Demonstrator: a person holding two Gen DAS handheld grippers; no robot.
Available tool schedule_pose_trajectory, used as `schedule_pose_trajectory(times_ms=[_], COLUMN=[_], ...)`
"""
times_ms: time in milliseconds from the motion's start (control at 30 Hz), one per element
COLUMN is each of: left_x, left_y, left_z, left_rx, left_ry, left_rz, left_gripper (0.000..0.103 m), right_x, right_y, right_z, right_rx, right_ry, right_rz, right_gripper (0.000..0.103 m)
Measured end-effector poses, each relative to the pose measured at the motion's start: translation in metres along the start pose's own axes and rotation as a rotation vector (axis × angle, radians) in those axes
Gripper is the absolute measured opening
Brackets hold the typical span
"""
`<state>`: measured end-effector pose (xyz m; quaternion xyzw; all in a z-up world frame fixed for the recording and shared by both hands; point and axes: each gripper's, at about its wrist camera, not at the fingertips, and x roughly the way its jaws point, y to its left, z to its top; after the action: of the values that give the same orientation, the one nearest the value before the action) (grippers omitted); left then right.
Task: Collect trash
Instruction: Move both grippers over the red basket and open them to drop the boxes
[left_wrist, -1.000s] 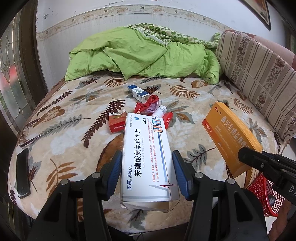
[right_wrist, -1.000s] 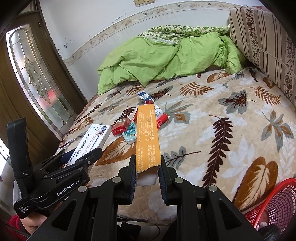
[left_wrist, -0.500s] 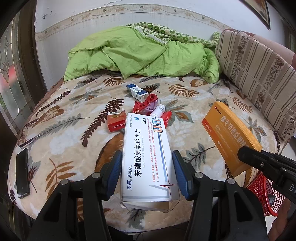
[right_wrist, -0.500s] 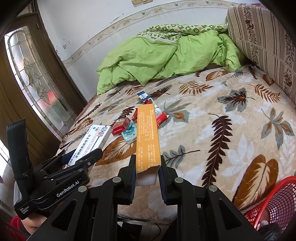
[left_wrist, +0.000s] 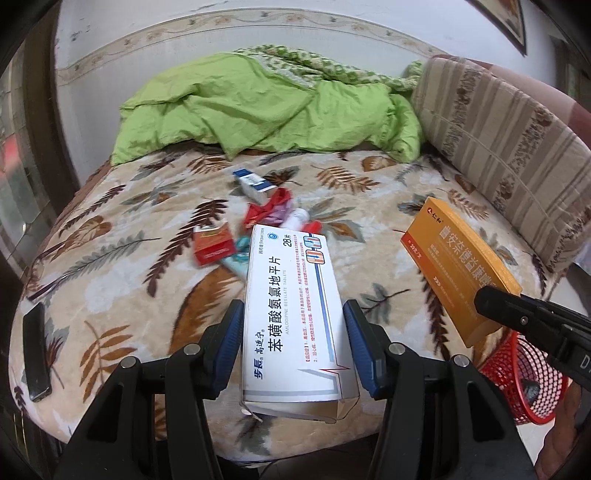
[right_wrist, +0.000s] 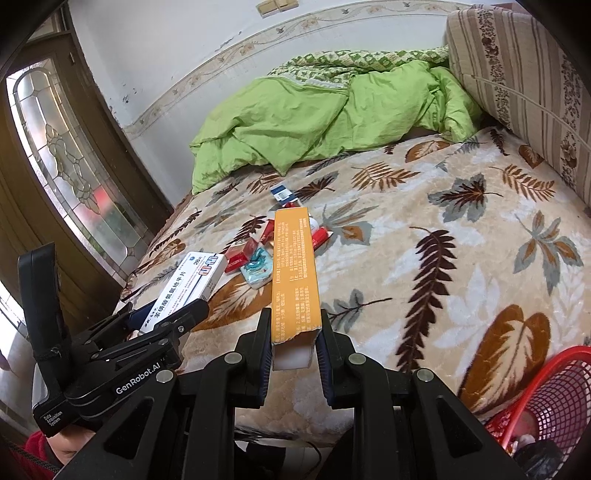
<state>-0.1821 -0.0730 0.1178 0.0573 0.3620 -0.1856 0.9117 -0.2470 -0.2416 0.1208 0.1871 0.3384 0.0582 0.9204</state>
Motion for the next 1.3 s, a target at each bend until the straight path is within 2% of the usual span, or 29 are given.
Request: schedule_pose_trajectory(times_ms=[167,333,533,667,800,900,967,1100,1300], left_x=[0.003,0.014,0.018,0.02,0.024,0.03,0.032,0.031,0.031], left_y=[-0.03,-0.076,-0.155,-0.205,-0.248,-0.269,-0.268,-0.252,-0.209], left_z=[0.001,0.001,-0.005,-0.014,-0.026,-0.032,-0.031,-0.024,-0.011], left_rx=[0.057,0.116,0.253,0.351,0.429,0.47,0.451,0.403,0.31], left_ry=[0.031,0.127,0.215,0.267,0.329,0.35,0.357,0.353,0.322], left_rz=[-0.105,-0.272,-0.445,-0.531,-0.608,-0.616,-0.617,-0.607,-0.554], left_gripper=[0.053,0.053,0.053,0.054,0.054,0.064,0.065,0.065,0.065], right_x=[-0.025,-0.065,-0.117,-0.149,-0.164,-0.17,-0.175,-0.18,-0.161], right_y=[-0.028,-0.076,-0.131,-0.167,-0.189,-0.198,-0.202,-0.199,-0.187], right_z=[-0.006,-0.023,-0.053,-0.08,-0.095,-0.101,-0.102,-0.096,-0.08], right_rx=[0.064,0.188,0.323,0.431,0.485,0.521,0.537,0.512,0.47], right_ry=[-0.014,-0.039,-0.06,-0.051,-0.04,-0.034,-0.046,-0.072,-0.065], right_rz=[-0.046,-0.14,-0.275,-0.352,-0.399,-0.434,-0.449,-0.461,-0.404], right_gripper=[0.023,0.023,0.023,0.023,0.024,0.03,0.043,0.044,0.044])
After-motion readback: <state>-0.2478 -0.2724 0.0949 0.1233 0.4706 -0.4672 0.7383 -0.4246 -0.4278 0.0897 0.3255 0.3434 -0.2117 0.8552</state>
